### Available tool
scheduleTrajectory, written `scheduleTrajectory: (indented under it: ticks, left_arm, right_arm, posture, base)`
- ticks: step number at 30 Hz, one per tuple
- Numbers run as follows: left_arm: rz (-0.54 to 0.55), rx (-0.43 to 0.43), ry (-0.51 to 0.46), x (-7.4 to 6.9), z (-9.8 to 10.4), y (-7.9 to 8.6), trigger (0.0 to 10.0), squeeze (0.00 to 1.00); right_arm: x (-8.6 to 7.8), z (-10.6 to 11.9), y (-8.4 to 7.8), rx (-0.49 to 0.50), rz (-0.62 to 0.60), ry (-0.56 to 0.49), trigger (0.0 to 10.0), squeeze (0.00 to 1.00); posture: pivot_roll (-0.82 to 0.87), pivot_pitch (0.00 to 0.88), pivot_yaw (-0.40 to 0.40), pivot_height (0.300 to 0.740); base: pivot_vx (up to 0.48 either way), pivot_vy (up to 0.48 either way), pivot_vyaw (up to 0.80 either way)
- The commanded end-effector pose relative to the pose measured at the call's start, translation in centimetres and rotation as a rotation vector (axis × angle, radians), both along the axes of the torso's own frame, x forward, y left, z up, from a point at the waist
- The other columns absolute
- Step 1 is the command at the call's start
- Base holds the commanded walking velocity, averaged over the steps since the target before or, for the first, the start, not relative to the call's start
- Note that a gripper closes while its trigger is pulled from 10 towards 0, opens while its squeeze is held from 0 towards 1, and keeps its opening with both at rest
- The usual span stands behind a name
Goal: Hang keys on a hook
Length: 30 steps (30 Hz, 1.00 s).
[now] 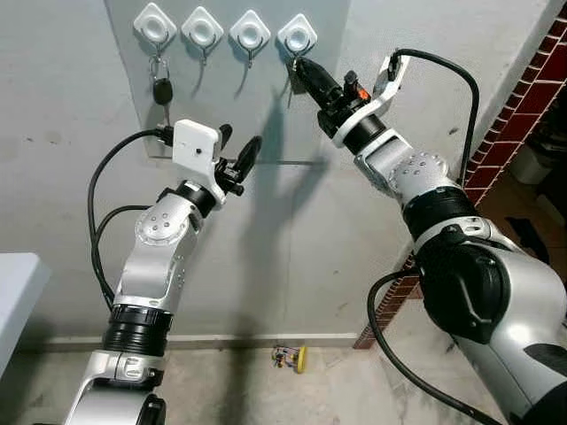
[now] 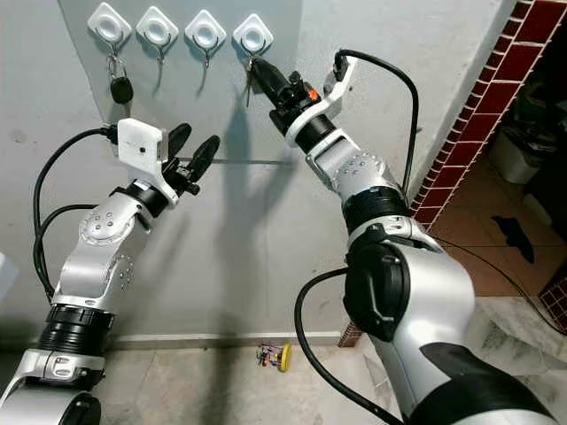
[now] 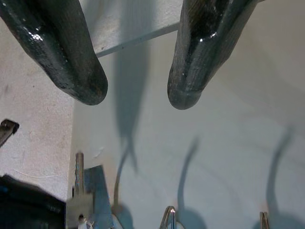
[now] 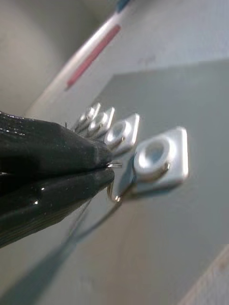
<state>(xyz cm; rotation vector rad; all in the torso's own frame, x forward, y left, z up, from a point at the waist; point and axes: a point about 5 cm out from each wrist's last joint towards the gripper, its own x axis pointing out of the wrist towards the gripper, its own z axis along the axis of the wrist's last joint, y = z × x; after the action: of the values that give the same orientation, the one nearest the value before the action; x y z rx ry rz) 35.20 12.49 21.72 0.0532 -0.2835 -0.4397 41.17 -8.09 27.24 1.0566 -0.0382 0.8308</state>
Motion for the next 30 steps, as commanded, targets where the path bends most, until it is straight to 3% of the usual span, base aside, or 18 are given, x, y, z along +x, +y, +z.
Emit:
scheduleTrajectory:
  ticks: [1,10,21,30]
  left_arm:
    - [0.008,0.000,-0.014,-0.2,0.4,0.1,10.0,0.00]
    - [0.012,-0.004,-0.014,-0.2,0.4,0.2,10.0,0.00]
    - [0.020,-0.005,-0.017,-0.1,0.5,0.3,10.0,0.00]
    - [0.021,-0.007,-0.018,-0.1,0.6,0.3,10.0,0.00]
  right_arm:
    - [0.2,1.2,-0.4,0.026,-0.029,0.001,10.0,0.00]
    - [0.5,0.6,-0.4,0.016,-0.066,0.084,10.0,0.00]
    - [-0.5,1.4,1.2,-0.013,0.113,-0.032,10.0,0.00]
    - [-0.5,1.7,1.4,-0.018,0.106,-0.061,10.0,0.00]
  posture:
    - [0.01,0.000,-0.073,0.740]
    - [0.01,0.000,-0.075,0.740]
    - [0.01,0.000,-0.080,0.740]
    - [0.01,0.000,-0.080,0.740]
  base:
    - [0.000,0.000,0.00]
    - [0.000,0.000,0.00]
    - [0.000,0.000,0.00]
    - [0.000,0.000,0.00]
